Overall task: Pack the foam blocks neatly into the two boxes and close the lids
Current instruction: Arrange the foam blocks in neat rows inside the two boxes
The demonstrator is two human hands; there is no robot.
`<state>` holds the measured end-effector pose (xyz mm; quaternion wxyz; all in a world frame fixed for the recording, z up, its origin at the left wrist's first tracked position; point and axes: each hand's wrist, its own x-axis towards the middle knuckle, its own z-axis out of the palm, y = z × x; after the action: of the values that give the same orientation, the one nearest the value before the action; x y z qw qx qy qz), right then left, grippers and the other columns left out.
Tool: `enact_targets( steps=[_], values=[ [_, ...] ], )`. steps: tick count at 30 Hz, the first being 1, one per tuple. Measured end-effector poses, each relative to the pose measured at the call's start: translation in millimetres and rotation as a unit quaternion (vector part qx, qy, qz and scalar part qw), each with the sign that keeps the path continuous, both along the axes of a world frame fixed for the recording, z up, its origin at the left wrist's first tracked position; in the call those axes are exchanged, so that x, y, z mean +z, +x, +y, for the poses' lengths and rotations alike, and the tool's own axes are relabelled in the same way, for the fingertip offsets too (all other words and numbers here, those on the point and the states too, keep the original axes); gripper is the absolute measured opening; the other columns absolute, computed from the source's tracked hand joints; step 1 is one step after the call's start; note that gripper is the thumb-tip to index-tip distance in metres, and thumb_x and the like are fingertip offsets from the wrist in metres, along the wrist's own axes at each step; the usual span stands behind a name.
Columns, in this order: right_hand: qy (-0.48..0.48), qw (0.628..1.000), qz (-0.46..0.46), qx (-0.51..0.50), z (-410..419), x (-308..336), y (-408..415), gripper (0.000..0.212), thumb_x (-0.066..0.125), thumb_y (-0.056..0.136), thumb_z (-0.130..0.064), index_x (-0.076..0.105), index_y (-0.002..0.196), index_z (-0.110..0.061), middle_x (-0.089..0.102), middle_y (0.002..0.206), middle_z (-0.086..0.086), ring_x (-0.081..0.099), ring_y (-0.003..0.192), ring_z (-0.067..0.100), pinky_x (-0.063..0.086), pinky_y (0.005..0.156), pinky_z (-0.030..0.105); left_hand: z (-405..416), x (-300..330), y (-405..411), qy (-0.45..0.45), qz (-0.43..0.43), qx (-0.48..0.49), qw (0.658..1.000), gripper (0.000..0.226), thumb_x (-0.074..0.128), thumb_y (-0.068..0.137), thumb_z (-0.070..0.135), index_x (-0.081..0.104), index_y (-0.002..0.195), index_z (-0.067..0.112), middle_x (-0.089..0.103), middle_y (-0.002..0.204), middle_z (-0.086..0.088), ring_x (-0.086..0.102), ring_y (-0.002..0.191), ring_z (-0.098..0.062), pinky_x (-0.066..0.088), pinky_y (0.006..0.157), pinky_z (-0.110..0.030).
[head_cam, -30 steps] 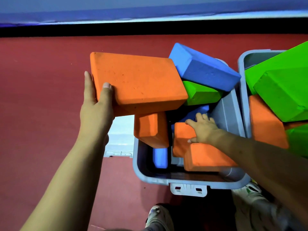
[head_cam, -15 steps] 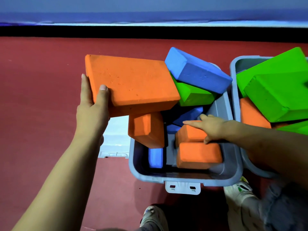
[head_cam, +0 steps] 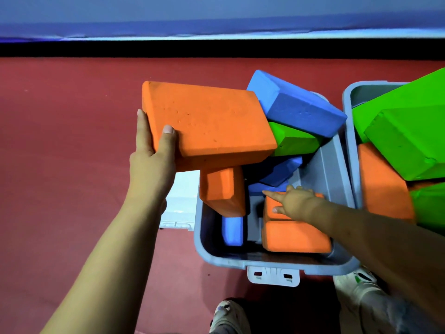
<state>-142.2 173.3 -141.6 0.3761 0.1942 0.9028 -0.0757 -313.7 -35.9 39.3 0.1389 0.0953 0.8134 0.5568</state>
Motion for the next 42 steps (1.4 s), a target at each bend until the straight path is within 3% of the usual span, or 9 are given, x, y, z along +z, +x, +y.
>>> enact_targets(
  steps=[6,12,18,20,24,28,31,37,42],
  values=[
    [-0.037,0.999,0.011,-0.018,0,1,8,0.079,0.048,0.084,-0.066,0.001,0.145,-0.05,0.03,0.144,0.017,0.04,0.126,0.039,0.037,0.104,0.048,-1,0,-1,-0.015,0.012,0.006,1.0,0.061,0.044,0.092,0.056,0.011,0.143,0.056,0.041,0.125,0.011,0.052,0.114,-0.017,0.046,0.1,-0.047],
    [-0.046,0.996,0.045,-0.069,-6,9,18,0.083,0.044,0.085,-0.067,-0.01,0.146,-0.046,-0.003,0.159,0.016,-0.002,0.146,0.035,0.012,0.114,0.054,-3,5,-4,-0.021,0.014,0.02,0.999,0.058,0.039,0.093,0.059,0.003,0.138,0.062,0.028,0.147,0.002,0.044,0.112,-0.019,0.039,0.105,-0.053],
    [-0.181,0.933,0.179,-0.253,7,75,2,0.064,0.051,0.091,-0.052,0.034,0.146,-0.023,0.036,0.15,0.013,0.039,0.135,0.024,0.031,0.112,0.031,-3,13,3,0.018,-0.037,0.029,0.999,0.06,0.041,0.093,0.055,0.007,0.142,0.057,0.033,0.148,0.002,0.046,0.123,-0.028,0.047,0.096,-0.051],
    [-0.255,0.876,0.211,-0.351,11,106,3,0.052,0.049,0.094,-0.046,0.046,0.138,-0.018,0.046,0.143,0.011,0.049,0.125,0.022,0.035,0.109,0.034,-3,19,9,0.05,-0.077,0.039,0.995,0.057,0.041,0.098,0.046,0.012,0.147,0.05,0.037,0.144,0.005,0.05,0.12,-0.029,0.053,0.084,-0.044],
    [-0.484,0.625,0.243,-0.562,15,171,18,0.072,0.024,0.086,-0.073,0.037,0.142,-0.029,0.048,0.138,0.01,0.045,0.128,0.035,0.038,0.098,0.049,-7,36,31,0.112,-0.14,0.039,0.983,0.049,0.042,0.1,0.036,0.026,0.146,0.044,0.044,0.134,0.006,0.054,0.111,-0.028,0.053,0.068,-0.036],
    [-0.579,0.557,0.283,-0.524,5,217,45,0.078,0.036,0.063,-0.082,0.061,0.115,-0.03,0.068,0.113,-0.001,0.061,0.108,0.023,0.043,0.092,0.055,-4,53,63,0.157,-0.18,0.006,0.971,0.041,0.04,0.101,0.029,0.038,0.14,0.042,0.051,0.113,0.009,0.056,0.092,-0.022,0.052,0.08,-0.044],
    [-0.59,0.542,0.316,-0.508,-3,233,66,0.08,0.068,0.044,-0.073,0.064,0.111,-0.029,0.071,0.109,0.0,0.068,0.097,0.019,0.05,0.082,0.051,-7,60,80,0.181,-0.197,-0.034,0.963,0.034,0.039,0.1,0.032,0.045,0.131,0.045,0.055,0.118,0.01,0.058,0.095,-0.028,0.05,0.084,-0.048],
    [-0.576,0.573,0.372,-0.448,1,229,108,0.074,0.08,0.062,-0.013,0.049,0.129,-0.015,0.068,0.116,0.007,0.068,0.095,0.019,0.055,0.082,0.038,-15,64,89,0.232,-0.215,-0.15,0.937,0.042,0.05,0.091,0.031,0.052,0.129,0.047,0.061,0.129,0.012,0.059,0.113,-0.022,0.046,0.095,-0.049],
    [-0.473,0.601,0.477,-0.433,10,218,125,0.105,0.085,0.036,-0.027,0.037,0.129,-0.019,0.062,0.12,0.009,0.062,0.108,0.025,0.048,0.097,0.047,-8,40,83,0.137,-0.294,-0.055,0.944,0.038,0.051,0.095,0.042,0.053,0.131,0.031,0.057,0.13,-0.014,0.058,0.112,-0.031,0.044,0.098,-0.048]
  ],
)
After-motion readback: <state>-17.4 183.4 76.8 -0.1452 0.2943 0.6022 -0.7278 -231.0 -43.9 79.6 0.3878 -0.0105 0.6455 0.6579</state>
